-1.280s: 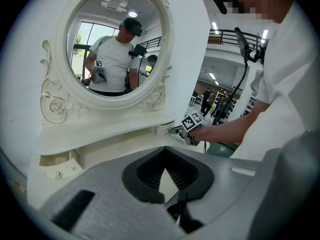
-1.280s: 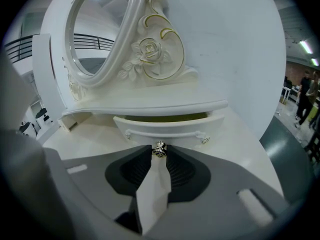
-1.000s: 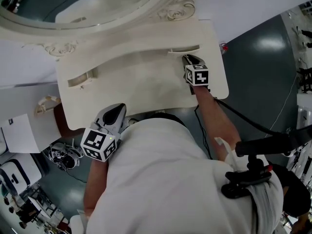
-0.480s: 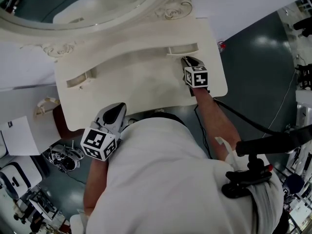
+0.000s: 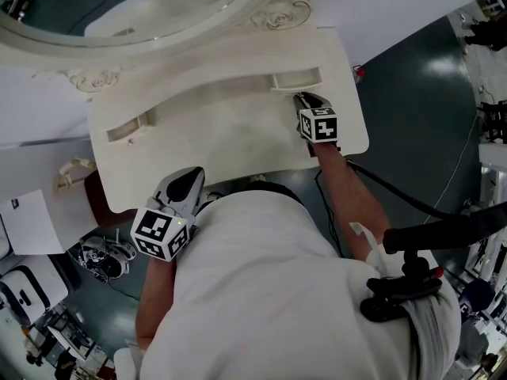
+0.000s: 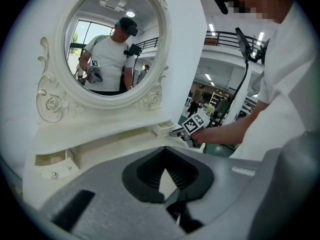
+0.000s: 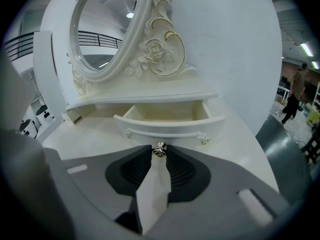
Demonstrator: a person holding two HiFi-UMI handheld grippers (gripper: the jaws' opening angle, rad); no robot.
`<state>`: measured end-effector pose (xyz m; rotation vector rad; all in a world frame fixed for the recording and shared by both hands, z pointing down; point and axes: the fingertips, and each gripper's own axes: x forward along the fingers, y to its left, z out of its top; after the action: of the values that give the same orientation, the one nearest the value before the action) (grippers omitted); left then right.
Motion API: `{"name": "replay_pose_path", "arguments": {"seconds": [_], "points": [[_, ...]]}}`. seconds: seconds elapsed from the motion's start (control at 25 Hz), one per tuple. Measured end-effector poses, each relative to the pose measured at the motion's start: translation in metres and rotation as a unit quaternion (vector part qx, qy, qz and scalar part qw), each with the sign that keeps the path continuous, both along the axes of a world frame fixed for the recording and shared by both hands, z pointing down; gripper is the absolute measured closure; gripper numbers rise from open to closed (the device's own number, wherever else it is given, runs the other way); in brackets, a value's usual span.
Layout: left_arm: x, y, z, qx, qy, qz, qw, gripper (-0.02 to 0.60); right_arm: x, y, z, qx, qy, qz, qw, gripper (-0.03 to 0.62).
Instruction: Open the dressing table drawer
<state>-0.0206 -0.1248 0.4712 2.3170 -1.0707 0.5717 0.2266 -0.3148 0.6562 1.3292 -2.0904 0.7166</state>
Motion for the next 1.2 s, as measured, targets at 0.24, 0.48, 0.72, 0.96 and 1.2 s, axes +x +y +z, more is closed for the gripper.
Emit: {"name": "replay_pose_path", "arguments": {"seconds": [0.24, 0.48, 0.72, 0.96, 1.2], "points": [[-0.001, 0.0, -0.001, 0.002, 0.002, 0.005, 1.0, 0.578, 0.001, 0.002, -0.001, -0.001, 0.004, -0.005, 1.0, 0.497], [-0.008, 0.003, -0.001, 0.006, 0.006, 0.008, 0.9999, 0.578, 0.0, 0.005, 0.001, -0.004, 0.002, 0.004, 1.0, 0.454], [-0.021, 0.014, -0.002, 0.011, 0.013, 0.021, 0.9996, 0.578, -0.002, 0.025, -0.001, -0.01, 0.015, 0.013, 1.0, 0.447], [-0.049, 0.034, -0.005, 0.018, 0.016, 0.044, 0.9987, 0.578, -0.013, 0.073, -0.003, -0.021, 0.014, 0.04, 0.999, 0.498], [-0.08, 0.068, -0.005, 0.016, 0.022, 0.057, 0.998, 0.578, -0.049, 0.13, -0.009, -0.028, 0.017, 0.032, 0.999, 0.592]]}}
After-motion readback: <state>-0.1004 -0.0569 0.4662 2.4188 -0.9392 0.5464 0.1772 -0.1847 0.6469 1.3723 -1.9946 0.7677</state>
